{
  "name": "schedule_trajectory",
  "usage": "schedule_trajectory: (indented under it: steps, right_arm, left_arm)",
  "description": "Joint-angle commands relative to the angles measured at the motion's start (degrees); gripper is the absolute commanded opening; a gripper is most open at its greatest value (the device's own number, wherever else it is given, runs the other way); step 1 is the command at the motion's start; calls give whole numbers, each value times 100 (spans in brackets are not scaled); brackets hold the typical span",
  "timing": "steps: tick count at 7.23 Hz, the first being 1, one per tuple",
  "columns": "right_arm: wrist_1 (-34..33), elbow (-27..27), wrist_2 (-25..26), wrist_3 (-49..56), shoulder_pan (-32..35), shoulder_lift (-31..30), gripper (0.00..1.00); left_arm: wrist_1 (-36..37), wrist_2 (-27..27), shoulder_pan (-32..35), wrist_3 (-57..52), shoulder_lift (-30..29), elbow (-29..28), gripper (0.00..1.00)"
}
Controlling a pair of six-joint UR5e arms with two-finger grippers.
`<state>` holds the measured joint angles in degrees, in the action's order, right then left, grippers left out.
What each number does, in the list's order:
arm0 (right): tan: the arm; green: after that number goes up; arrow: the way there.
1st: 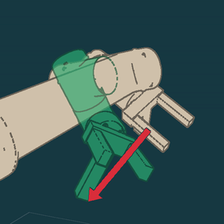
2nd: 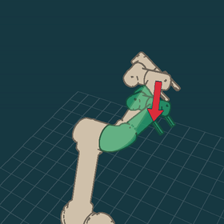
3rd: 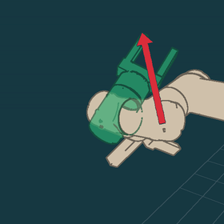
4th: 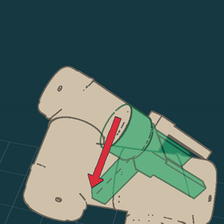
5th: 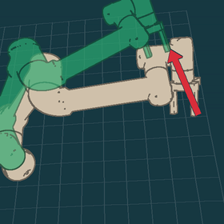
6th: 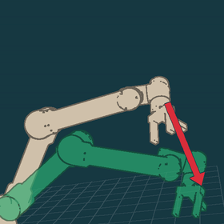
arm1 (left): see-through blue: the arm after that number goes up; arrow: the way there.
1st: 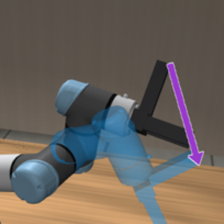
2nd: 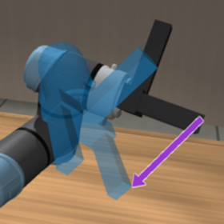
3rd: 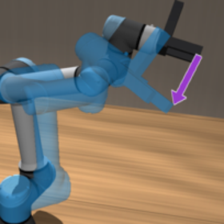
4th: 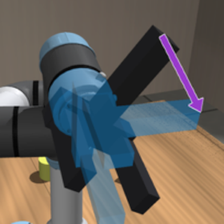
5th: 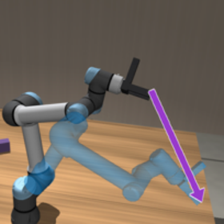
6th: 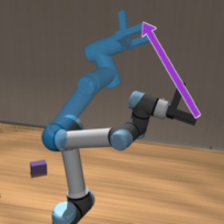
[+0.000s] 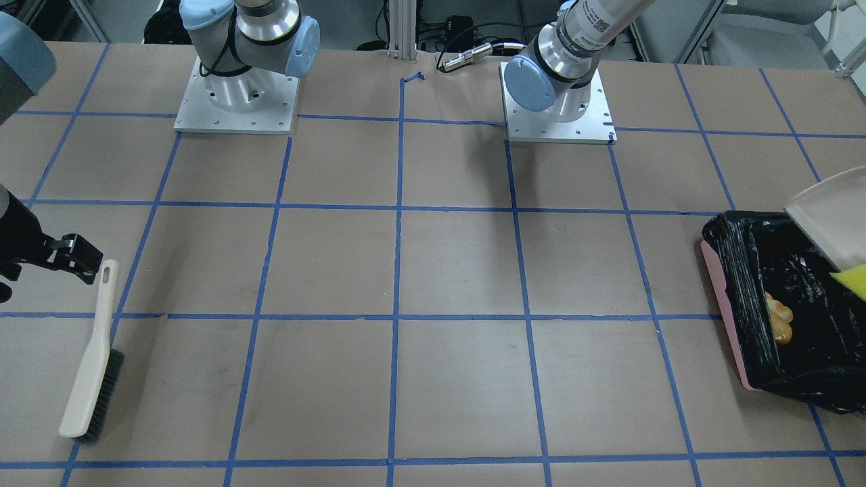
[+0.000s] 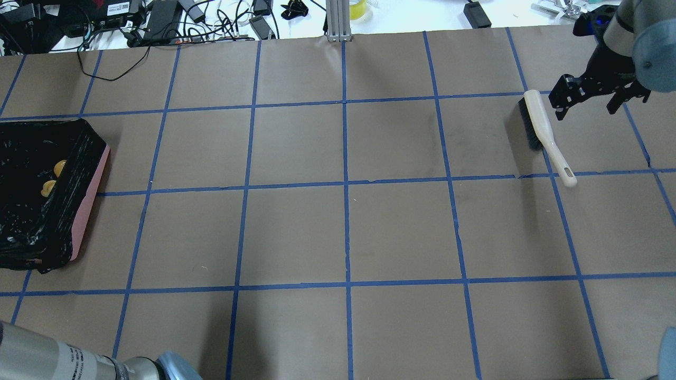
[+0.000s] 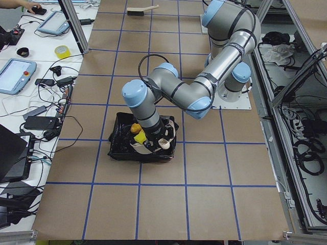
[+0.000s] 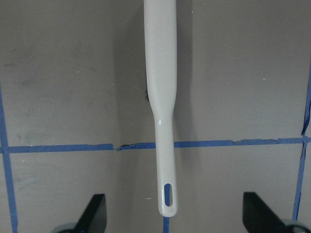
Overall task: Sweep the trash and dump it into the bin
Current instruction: 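Tilt the dustpan over the black bin with the left gripper to dump the trash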
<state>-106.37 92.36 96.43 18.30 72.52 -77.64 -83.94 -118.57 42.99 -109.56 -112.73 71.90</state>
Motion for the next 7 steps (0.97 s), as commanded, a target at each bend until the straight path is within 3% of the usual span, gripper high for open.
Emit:
schedule_trajectory:
  steps: [1, 5, 7]
  right_arm:
    - [55, -191, -221, 59, 52, -155, 100]
    - [46, -192, -221, 445, 52, -94, 100]
    - [46, -200, -221, 455, 52, -94, 100]
  left_arm:
    - [1049, -395, 288, -1106, 84, 340, 0]
    - [1846, -501, 552, -1743, 180, 456, 0]
    - [1724, 6, 588, -1884, 391, 386, 0]
